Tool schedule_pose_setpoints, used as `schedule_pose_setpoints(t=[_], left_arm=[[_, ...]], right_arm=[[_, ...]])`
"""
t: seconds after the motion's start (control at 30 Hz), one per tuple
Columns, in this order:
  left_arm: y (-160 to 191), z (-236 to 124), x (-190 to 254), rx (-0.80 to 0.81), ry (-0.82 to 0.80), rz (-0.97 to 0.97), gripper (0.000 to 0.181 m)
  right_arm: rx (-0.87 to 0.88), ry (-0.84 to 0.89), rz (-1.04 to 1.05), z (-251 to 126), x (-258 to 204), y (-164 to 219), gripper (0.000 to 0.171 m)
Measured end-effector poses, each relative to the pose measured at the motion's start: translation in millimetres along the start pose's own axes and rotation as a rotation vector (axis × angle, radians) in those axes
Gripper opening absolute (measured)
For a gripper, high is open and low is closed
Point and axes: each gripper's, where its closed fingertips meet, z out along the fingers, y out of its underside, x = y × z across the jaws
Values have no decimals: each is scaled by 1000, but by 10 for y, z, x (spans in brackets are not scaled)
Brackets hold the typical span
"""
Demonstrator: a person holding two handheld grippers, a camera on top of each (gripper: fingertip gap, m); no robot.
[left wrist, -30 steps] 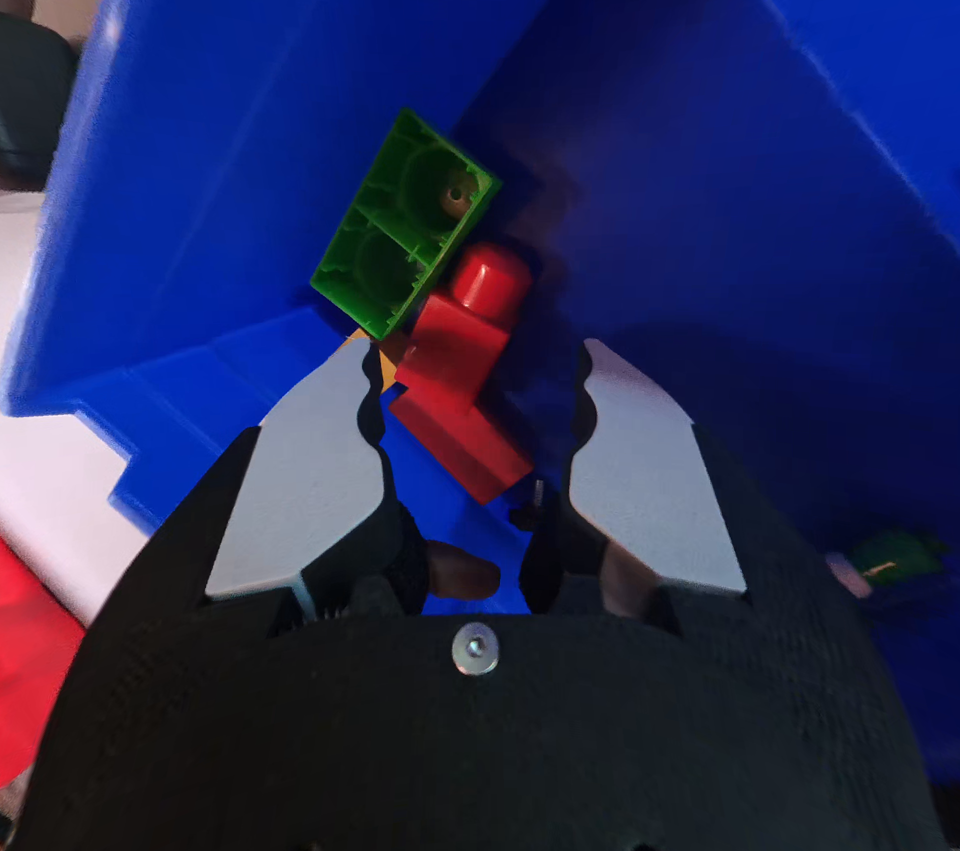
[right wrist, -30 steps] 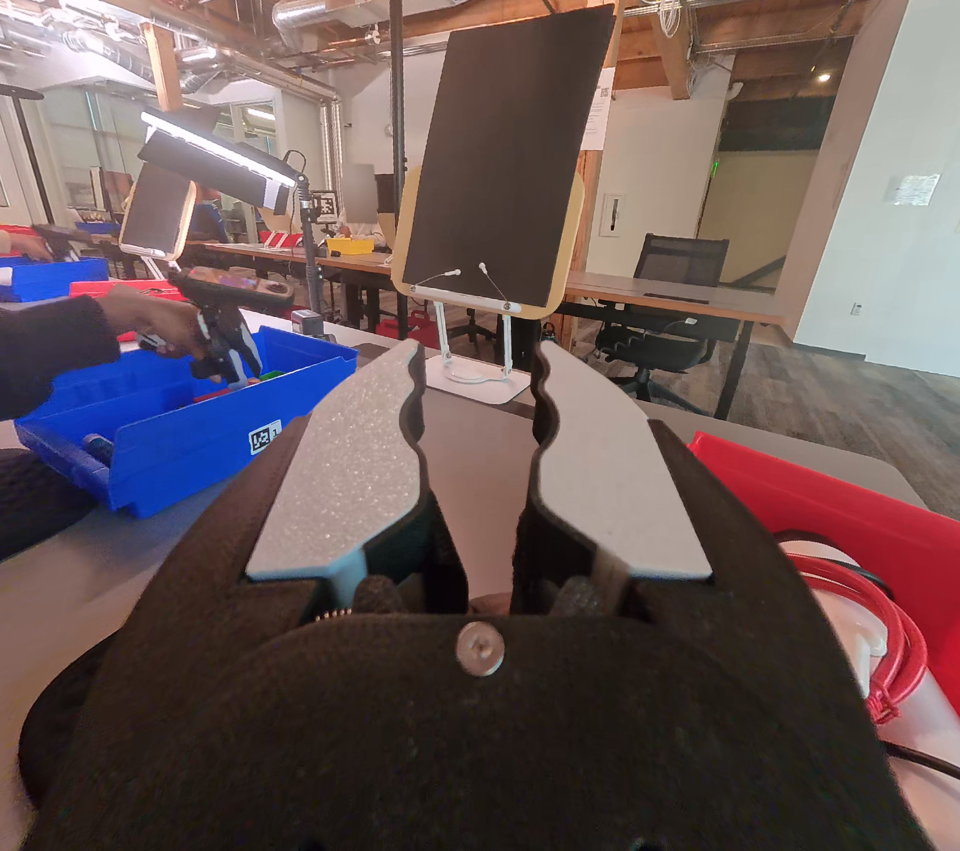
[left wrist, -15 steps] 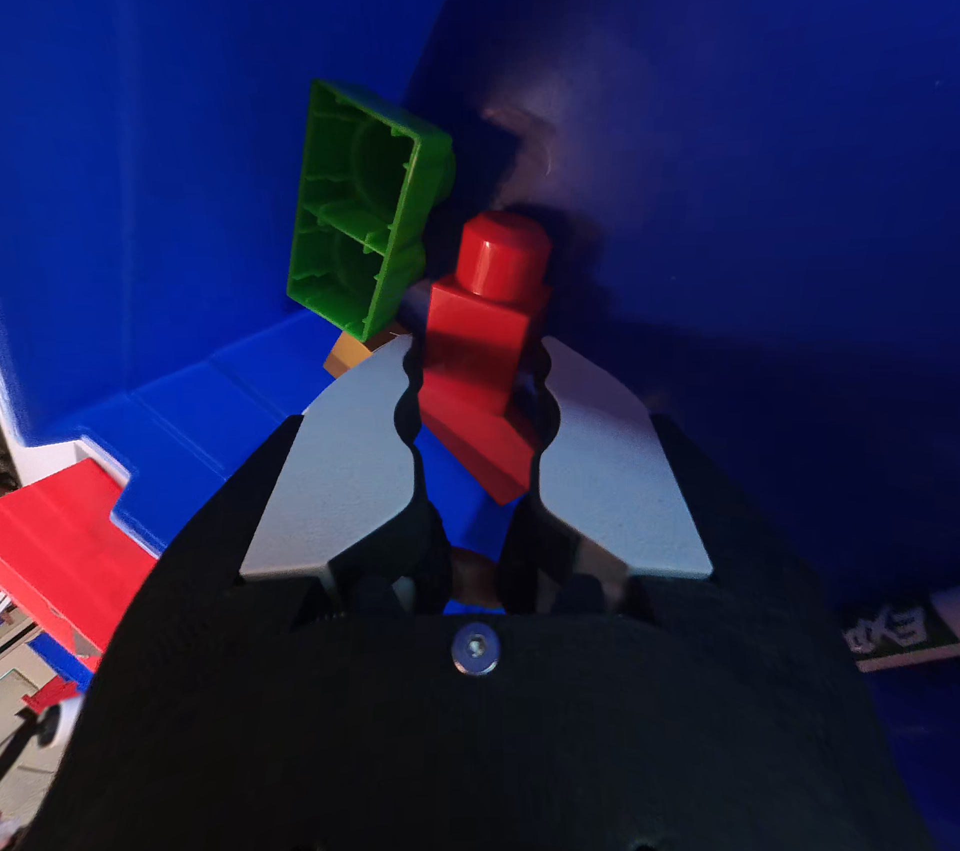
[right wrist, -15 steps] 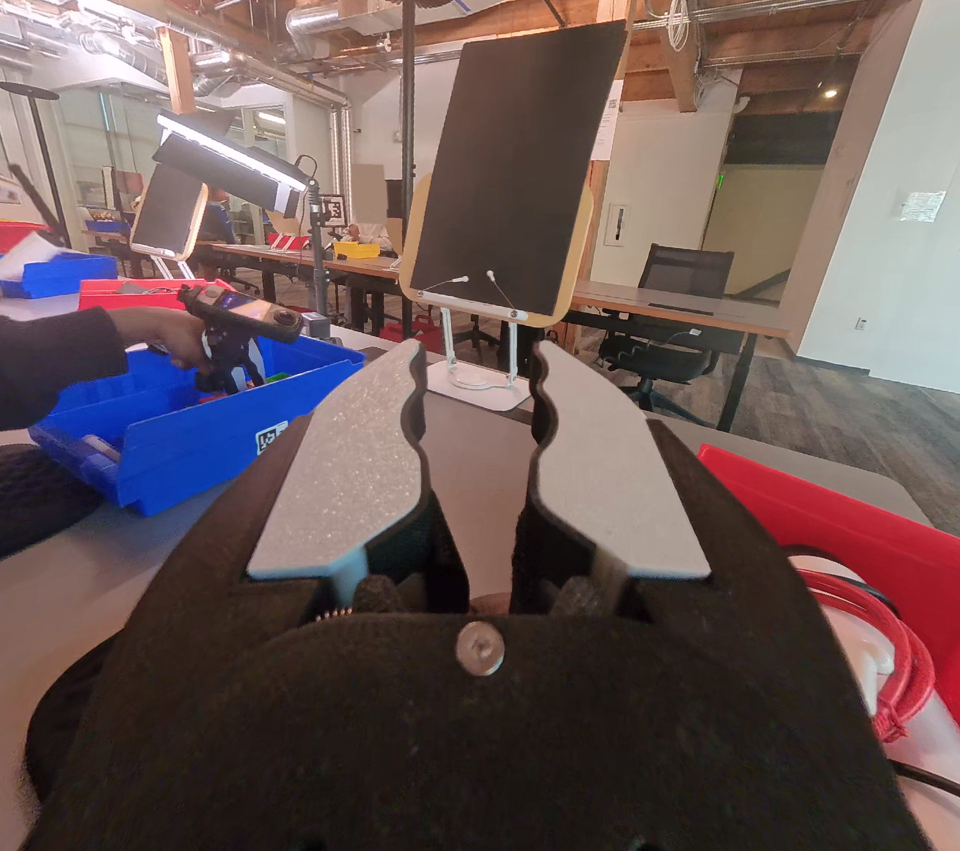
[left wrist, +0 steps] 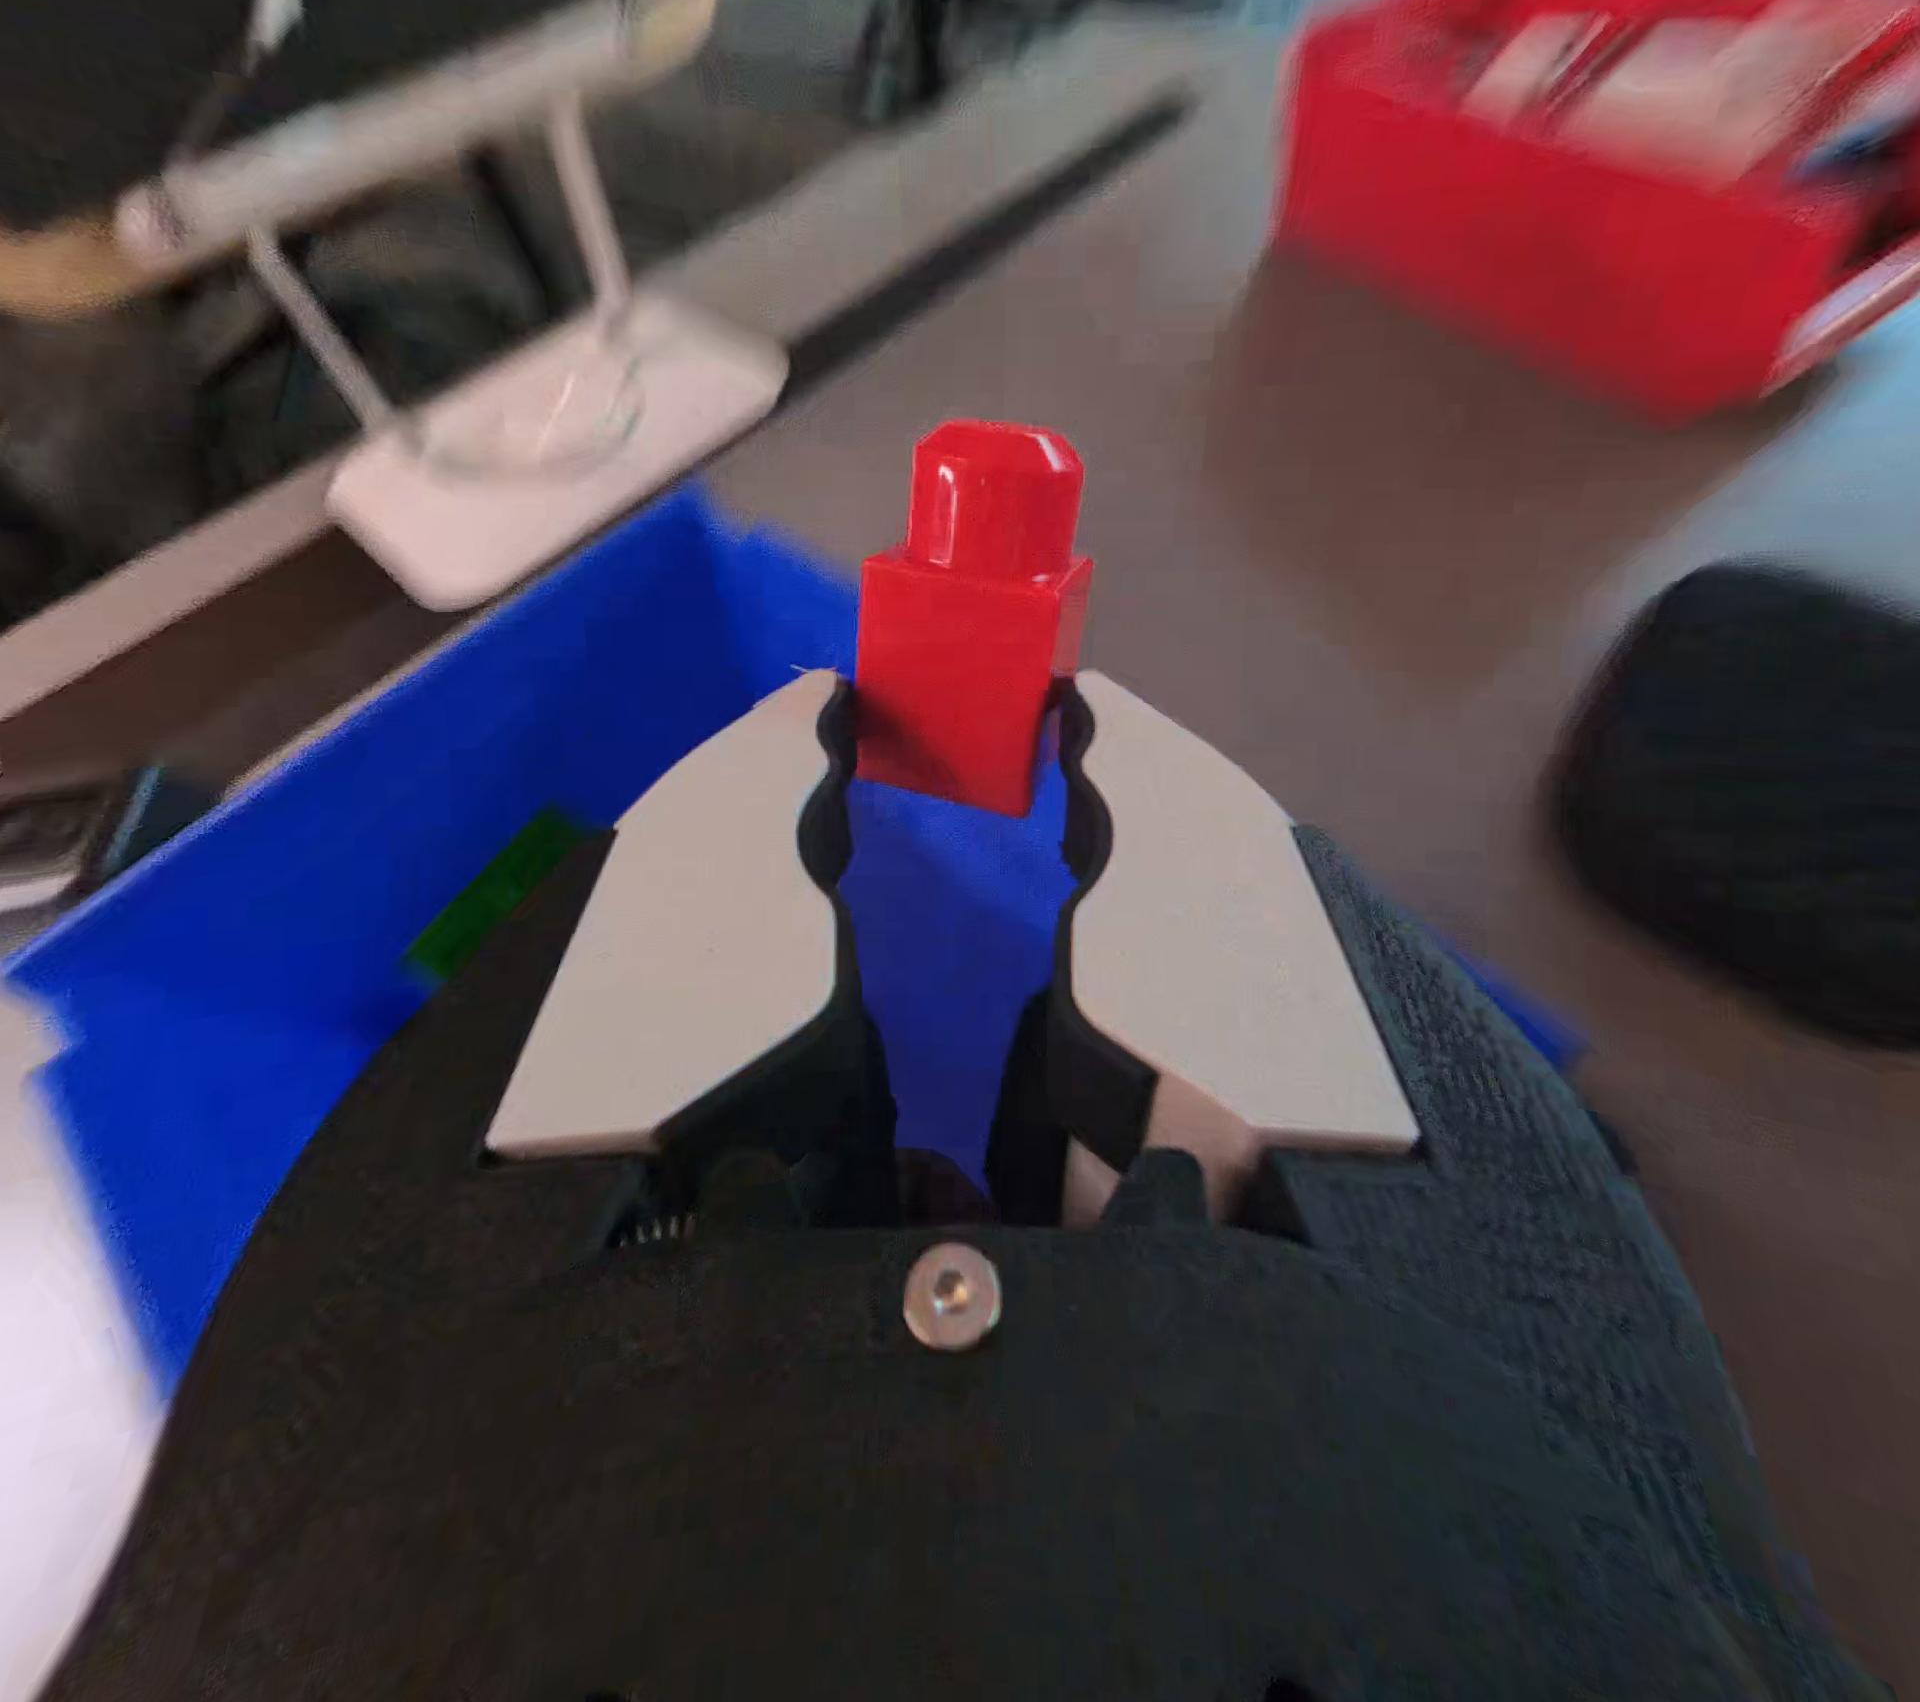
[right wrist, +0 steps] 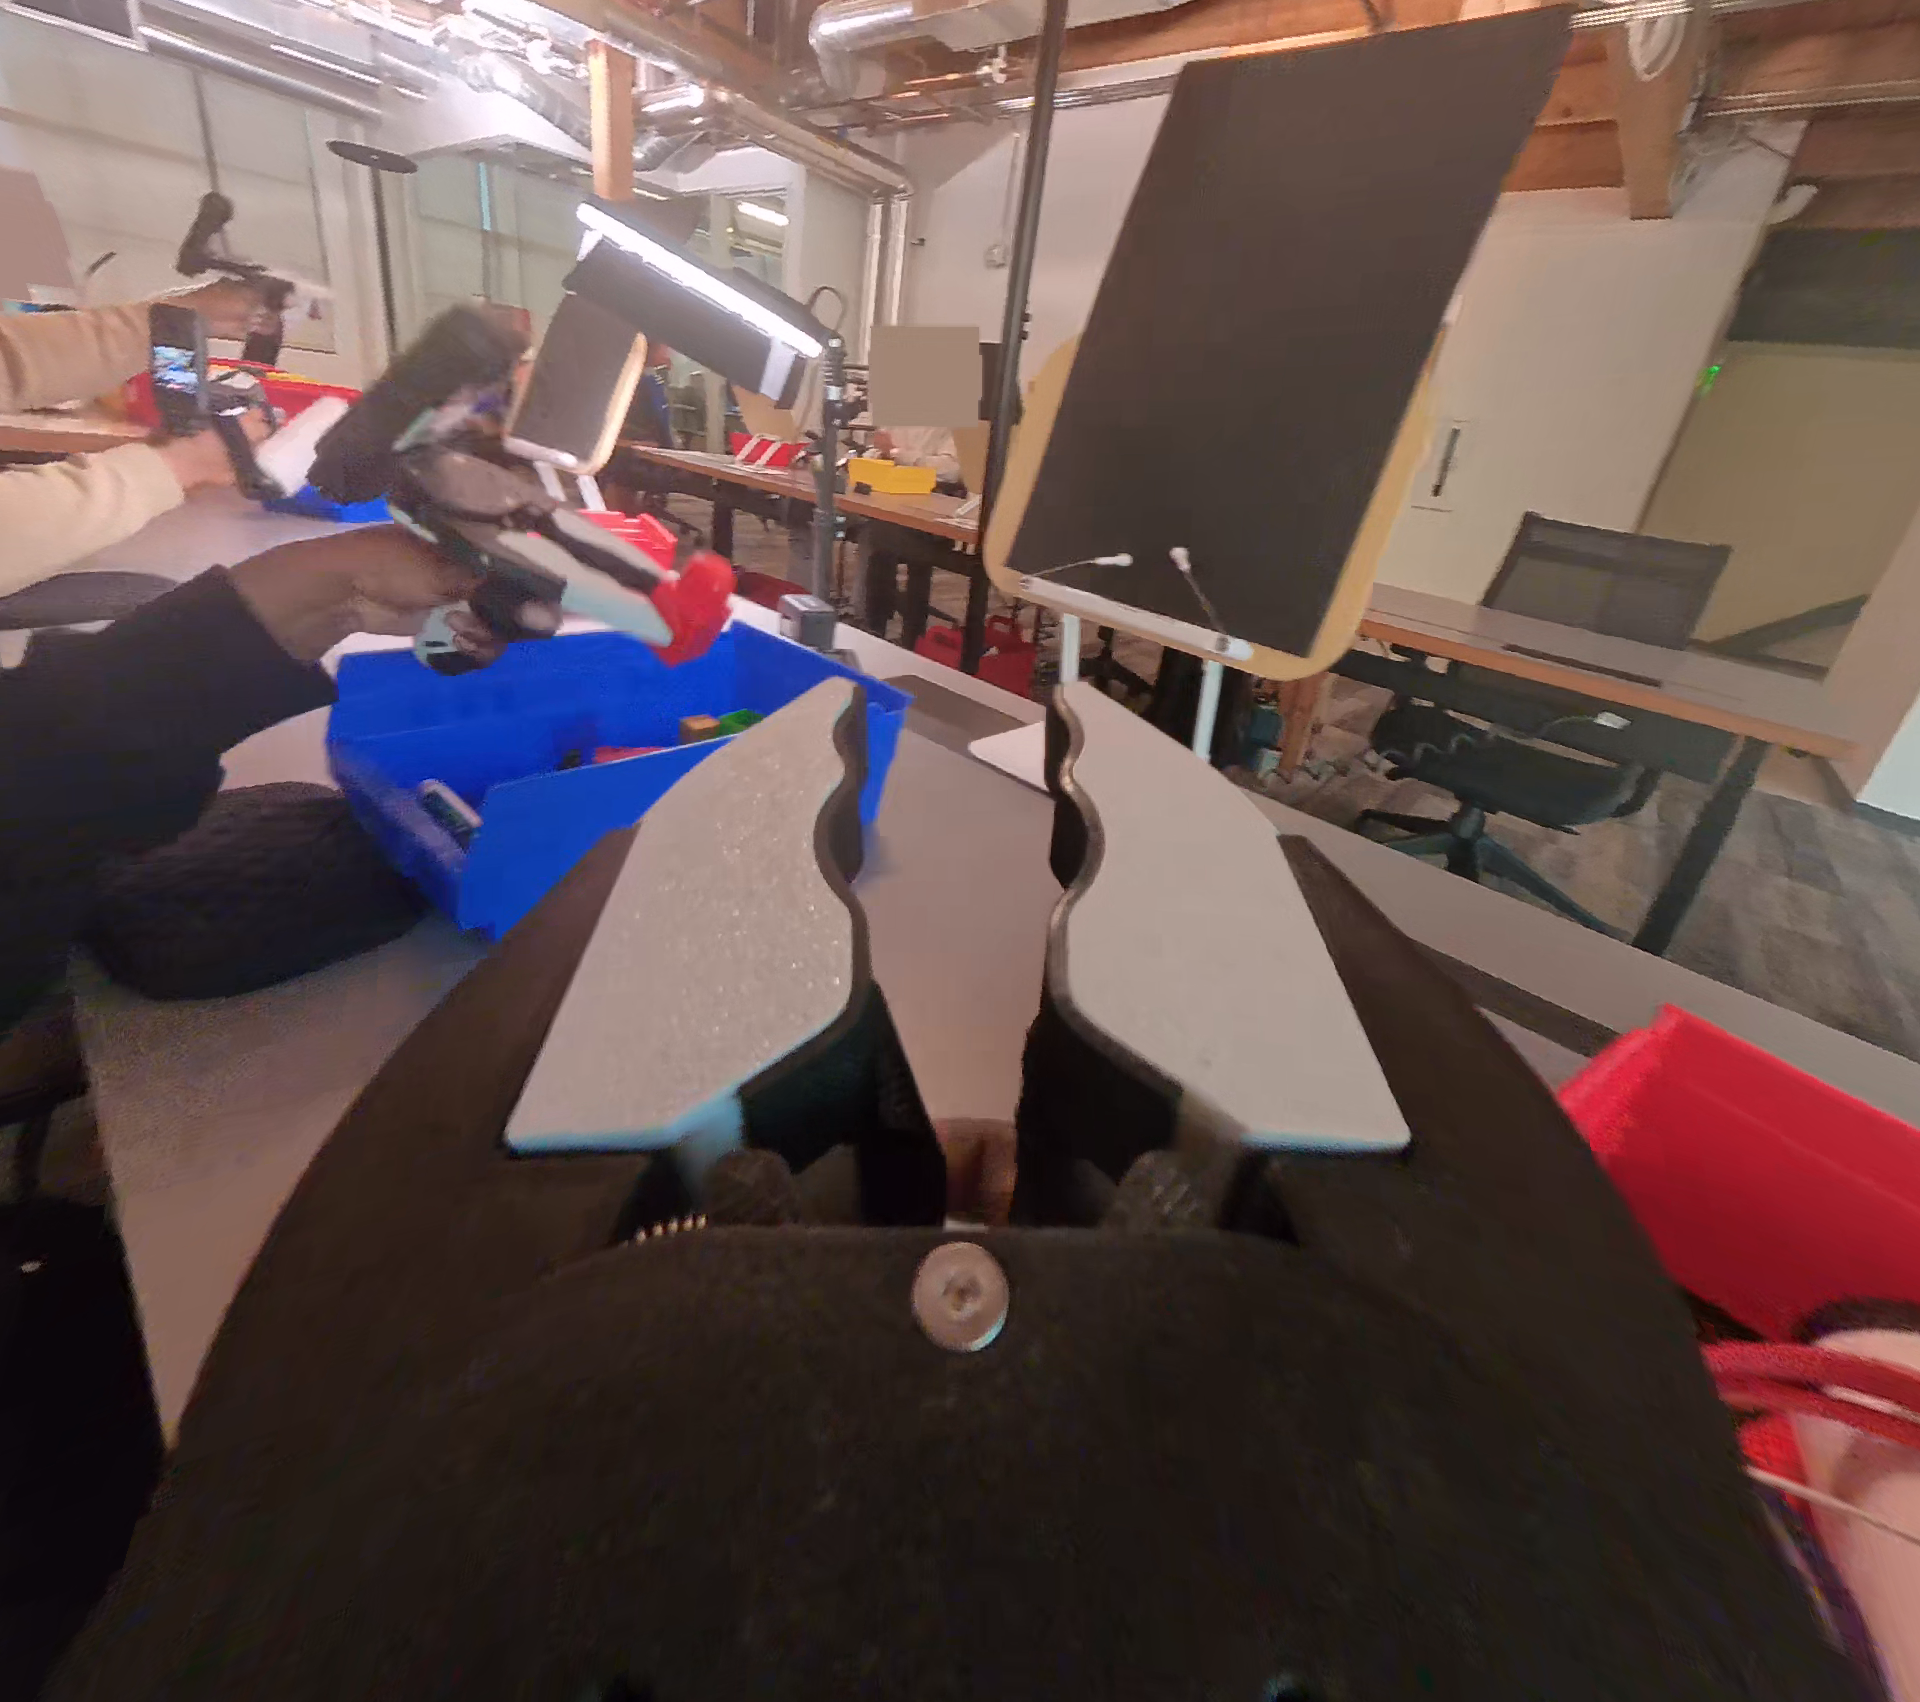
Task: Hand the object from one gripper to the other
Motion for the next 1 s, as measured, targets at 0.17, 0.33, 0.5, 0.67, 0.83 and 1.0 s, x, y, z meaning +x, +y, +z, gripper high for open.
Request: schedule_pose_setpoints(t=[0.17,0.33,0.5,0.67,0.83,1.0], left_arm=[[-737,-585,951,504,326,-158,37],[-1048,-1043,1634,808,658,-335,37],[-1126,-1116,2053,930,831,-499,37],[-1091,-981,2309,947,855,-560,37],[-1087,-984,2453,930,911,-599,37],[-1066,-949,2565,911,927,-591,36]], right_arm=[[34,-127,-24,158,-453,-98,54],[231,-280,13,266,-1070,-430,68],[427,-339,189,358,-1572,-646,62],[412,-377,197,462,-1909,-550,60],[432,-356,172,451,-1900,-553,45],[457,-344,141,420,-1891,-579,35]])
